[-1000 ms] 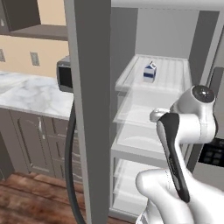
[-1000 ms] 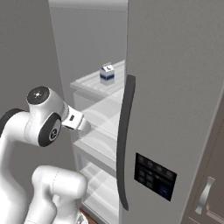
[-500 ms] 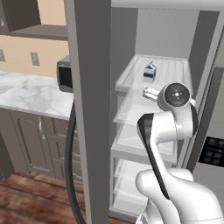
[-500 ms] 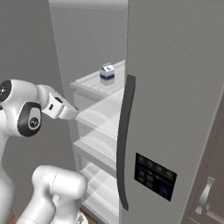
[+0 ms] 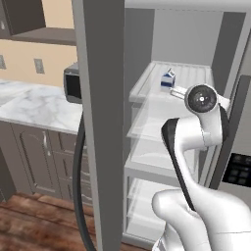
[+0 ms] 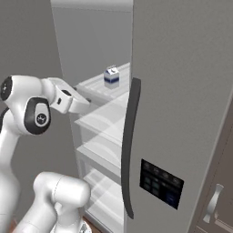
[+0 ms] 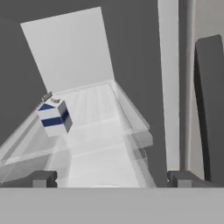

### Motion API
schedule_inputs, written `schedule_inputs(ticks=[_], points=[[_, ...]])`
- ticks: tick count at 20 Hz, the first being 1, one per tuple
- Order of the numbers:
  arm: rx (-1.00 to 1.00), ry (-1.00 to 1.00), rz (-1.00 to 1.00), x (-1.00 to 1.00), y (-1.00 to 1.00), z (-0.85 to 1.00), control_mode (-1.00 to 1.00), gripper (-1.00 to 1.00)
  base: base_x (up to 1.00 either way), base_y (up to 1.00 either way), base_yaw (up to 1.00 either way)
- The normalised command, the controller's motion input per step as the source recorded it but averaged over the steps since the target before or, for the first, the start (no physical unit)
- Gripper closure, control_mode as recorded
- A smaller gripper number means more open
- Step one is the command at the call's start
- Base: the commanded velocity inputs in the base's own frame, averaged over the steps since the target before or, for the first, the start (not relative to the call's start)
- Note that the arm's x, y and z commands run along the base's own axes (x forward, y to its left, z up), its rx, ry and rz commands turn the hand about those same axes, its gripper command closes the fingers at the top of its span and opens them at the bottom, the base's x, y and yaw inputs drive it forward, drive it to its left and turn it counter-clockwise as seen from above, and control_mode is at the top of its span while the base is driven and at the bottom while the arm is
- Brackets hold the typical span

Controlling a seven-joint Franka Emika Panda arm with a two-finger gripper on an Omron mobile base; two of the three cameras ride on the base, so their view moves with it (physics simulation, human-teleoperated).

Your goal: Take a sugar cube from the saucer and place it inside the coffee. Then, grab milk from the fridge and place it next to the coffee on the counter to sweeten the coffee.

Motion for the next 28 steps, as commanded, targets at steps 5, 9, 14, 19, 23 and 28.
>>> schedule_inputs(ticks=[5, 9, 14, 19, 23, 28], points=[[-0.08, -0.07, 0.00, 0.32, 0.00, 0.00, -1.00, -1.00, 0.00, 0.00, 0.00], [-0.03, -0.04, 0.00, 0.26, 0.00, 0.00, -1.00, -1.00, 0.00, 0.00, 0.00], [0.00, 0.06, 0.00, 0.35, 0.00, 0.00, -1.00, -1.00, 0.00, 0.00, 0.00], [0.00, 0.09, 0.00, 0.43, 0.00, 0.00, -1.00, -1.00, 0.00, 0.00, 0.00], [0.00, 0.03, 0.00, 0.36, 0.00, 0.00, -1.00, -1.00, 0.00, 0.00, 0.00], [0.00, 0.00, 0.00, 0.42, 0.00, 0.00, -1.00, -1.00, 0.00, 0.00, 0.00]])
